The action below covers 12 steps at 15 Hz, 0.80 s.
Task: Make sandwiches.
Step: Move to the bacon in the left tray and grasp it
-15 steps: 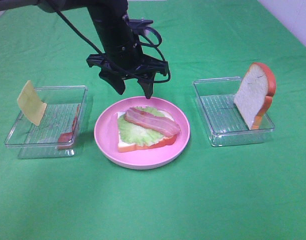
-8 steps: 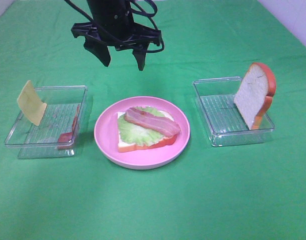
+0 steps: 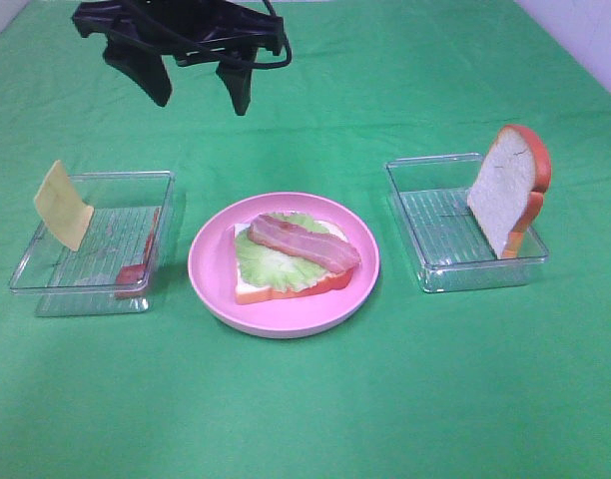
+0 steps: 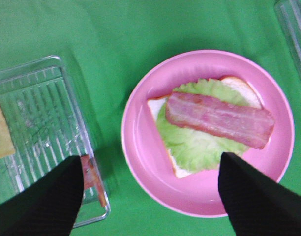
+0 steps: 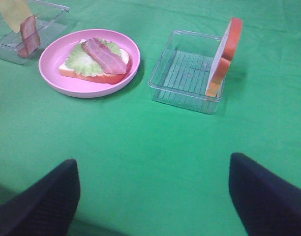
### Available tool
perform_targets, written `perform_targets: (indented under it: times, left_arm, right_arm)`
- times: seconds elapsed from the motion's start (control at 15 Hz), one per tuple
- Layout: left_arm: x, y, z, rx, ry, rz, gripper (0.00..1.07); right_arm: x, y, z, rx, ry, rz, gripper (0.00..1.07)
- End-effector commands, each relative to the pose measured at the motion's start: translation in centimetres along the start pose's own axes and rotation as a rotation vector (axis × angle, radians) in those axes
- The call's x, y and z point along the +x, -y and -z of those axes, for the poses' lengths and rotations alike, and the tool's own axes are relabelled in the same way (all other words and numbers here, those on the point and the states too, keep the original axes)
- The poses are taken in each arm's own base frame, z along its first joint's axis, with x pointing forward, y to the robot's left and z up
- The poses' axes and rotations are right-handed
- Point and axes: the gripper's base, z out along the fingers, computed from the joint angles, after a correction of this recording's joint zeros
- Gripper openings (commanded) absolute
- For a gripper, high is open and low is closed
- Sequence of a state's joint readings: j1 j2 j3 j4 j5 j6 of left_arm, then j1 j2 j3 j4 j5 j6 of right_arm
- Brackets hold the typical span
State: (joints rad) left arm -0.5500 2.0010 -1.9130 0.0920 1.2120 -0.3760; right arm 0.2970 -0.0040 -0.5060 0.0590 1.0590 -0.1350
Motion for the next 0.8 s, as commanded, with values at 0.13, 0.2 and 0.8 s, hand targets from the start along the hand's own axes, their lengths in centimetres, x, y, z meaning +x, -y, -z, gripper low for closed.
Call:
perform_targets:
  times: [0.13,0.2,0.8]
  left_arm:
    - [2.0,-1.1,1.1,-0.055,-0.07,0.039,0.73]
    - [2.5,-1.3,1.0,-0.063,-0.083,0.041,0.73]
    - [4.5,-5.6,-2.7,-0.171,-0.219,0.221,0.73]
  right_arm:
    - [0.3,0.0,0.2,0.005,0.02,-0.003,0.76]
    - [0.3,0.0,0.2,0.005,0.02,-0.003,0.76]
    - [0.3,0.0,0.2,0.005,0.02,-0.003,0.76]
